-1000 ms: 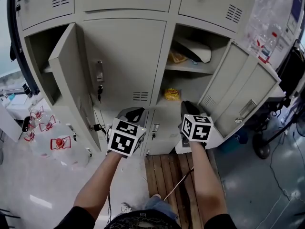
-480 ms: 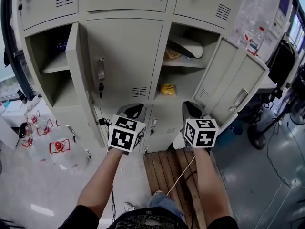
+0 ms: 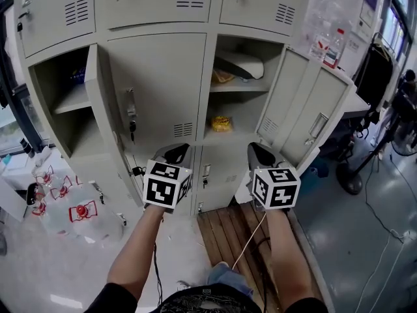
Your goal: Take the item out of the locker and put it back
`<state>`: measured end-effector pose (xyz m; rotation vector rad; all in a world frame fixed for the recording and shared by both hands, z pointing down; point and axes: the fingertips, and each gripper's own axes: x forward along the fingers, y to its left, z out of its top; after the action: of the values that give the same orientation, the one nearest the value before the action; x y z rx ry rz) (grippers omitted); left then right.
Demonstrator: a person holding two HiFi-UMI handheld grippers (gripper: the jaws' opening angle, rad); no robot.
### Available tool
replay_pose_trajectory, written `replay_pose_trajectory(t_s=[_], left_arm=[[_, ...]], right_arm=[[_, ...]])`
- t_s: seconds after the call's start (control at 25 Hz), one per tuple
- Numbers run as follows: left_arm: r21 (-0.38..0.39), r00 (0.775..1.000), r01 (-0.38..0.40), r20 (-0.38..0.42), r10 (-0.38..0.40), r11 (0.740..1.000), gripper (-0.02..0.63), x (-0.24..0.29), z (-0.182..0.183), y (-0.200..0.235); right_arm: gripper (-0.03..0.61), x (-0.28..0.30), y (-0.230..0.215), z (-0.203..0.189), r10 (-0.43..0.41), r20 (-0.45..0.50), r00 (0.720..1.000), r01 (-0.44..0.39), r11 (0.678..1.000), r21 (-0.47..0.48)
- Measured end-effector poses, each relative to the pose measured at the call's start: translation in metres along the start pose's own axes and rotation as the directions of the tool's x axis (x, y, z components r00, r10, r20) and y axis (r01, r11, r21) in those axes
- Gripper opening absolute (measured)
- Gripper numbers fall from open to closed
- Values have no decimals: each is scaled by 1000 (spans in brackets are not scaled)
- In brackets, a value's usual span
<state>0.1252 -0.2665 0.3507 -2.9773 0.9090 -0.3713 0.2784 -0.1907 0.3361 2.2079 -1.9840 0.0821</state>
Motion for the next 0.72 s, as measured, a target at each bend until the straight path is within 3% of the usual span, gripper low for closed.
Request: replay_pose_trajectory(t_s=[0.72], left_arm=[[7, 1000, 5, -11, -5, 1000, 2, -2, -1, -7]], right_arm=[[23, -12, -4, 7, -21, 38, 999, 21, 1000, 19]])
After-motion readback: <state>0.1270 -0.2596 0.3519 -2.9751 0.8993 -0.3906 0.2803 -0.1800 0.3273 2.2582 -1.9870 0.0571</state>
